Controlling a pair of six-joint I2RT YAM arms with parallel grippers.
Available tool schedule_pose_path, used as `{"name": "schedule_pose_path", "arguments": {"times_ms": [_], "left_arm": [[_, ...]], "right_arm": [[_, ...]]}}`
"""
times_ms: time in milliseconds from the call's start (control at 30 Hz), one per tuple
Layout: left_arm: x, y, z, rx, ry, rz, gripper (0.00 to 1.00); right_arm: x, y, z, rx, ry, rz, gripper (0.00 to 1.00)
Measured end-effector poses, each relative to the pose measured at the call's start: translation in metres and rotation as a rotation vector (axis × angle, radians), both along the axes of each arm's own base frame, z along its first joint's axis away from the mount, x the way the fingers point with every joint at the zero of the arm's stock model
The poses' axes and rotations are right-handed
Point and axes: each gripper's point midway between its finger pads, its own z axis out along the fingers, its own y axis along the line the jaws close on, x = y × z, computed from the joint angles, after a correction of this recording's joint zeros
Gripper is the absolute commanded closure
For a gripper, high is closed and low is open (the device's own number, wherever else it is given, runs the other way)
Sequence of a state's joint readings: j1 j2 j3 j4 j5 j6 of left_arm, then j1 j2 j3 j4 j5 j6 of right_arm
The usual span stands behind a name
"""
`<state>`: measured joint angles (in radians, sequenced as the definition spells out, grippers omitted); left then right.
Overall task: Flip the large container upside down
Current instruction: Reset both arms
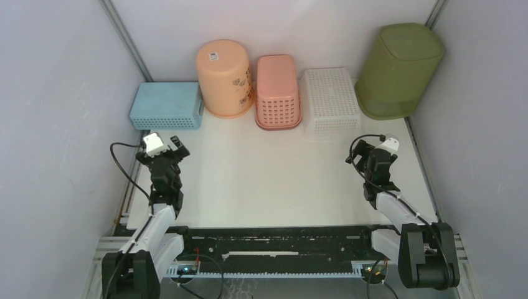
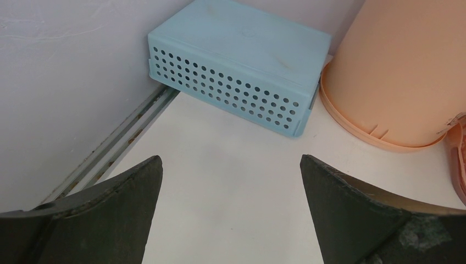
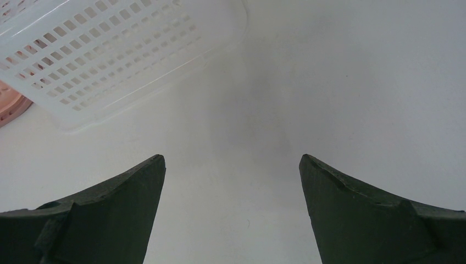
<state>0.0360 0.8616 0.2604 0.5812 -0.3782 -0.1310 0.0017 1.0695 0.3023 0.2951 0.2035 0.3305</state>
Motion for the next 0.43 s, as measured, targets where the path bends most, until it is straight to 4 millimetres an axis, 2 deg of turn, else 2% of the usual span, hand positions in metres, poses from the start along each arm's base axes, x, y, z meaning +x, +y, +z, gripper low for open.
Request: {"name": "schedule_pose_path", "arguments": {"times_ms": [433], "left_arm": [[0.0001,-0.0002,0.0,0.0,0.0,-0.001,0.0]], "right_arm": [[0.0001,0.0017,-0.0001,-0.001,0.001,0.012,0.0]]}}
